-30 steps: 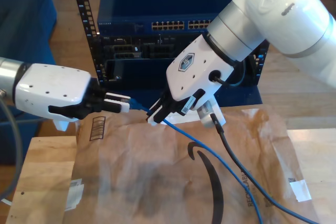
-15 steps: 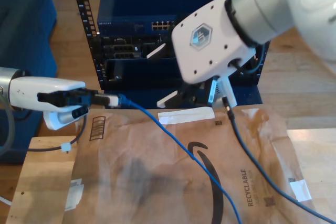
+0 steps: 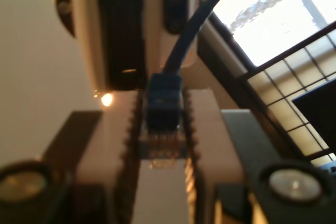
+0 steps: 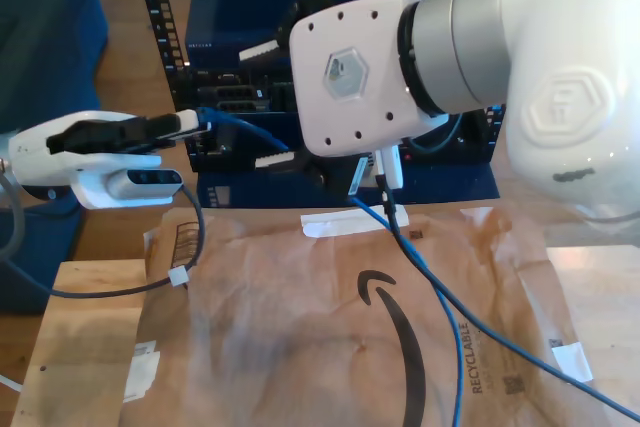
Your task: Grab the cable and plug it in
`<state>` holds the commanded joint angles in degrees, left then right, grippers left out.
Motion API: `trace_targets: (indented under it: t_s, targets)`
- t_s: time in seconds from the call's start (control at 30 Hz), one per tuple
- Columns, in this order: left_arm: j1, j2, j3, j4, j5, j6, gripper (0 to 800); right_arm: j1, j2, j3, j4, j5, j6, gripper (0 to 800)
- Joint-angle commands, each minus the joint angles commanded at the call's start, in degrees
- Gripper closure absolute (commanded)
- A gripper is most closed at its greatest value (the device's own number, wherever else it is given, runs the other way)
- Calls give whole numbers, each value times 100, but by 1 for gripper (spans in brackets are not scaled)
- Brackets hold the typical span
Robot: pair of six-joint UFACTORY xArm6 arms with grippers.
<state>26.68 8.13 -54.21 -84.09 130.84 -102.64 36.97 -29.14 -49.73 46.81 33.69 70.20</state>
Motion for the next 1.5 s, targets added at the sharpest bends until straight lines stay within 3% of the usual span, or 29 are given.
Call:
trace_targets:
  t_s: [0.13, 0.67, 0.83, 1.03, 1.27, 1.5]
  targets:
    - [0, 185, 0, 9, 44, -44, 793, 404, 0, -9, -9, -202, -9, 14]
    - [-26, 158, 0, -9, 325, 70, 782, 484, -9, 158, -53, -431, 0, 149]
    - [-176, 35, -9, 0, 396, 281, 782, 484, -9, 176, -44, -571, 0, 259]
    - [-185, 35, -9, 0, 387, 273, 782, 484, -9, 176, -35, -589, 18, 331]
    - [-185, 35, -35, 0, 387, 273, 782, 484, -88, 202, -18, -651, 35, 469]
    - [-185, 26, -35, 0, 396, 273, 782, 484, -79, 193, -9, -642, 44, 509]
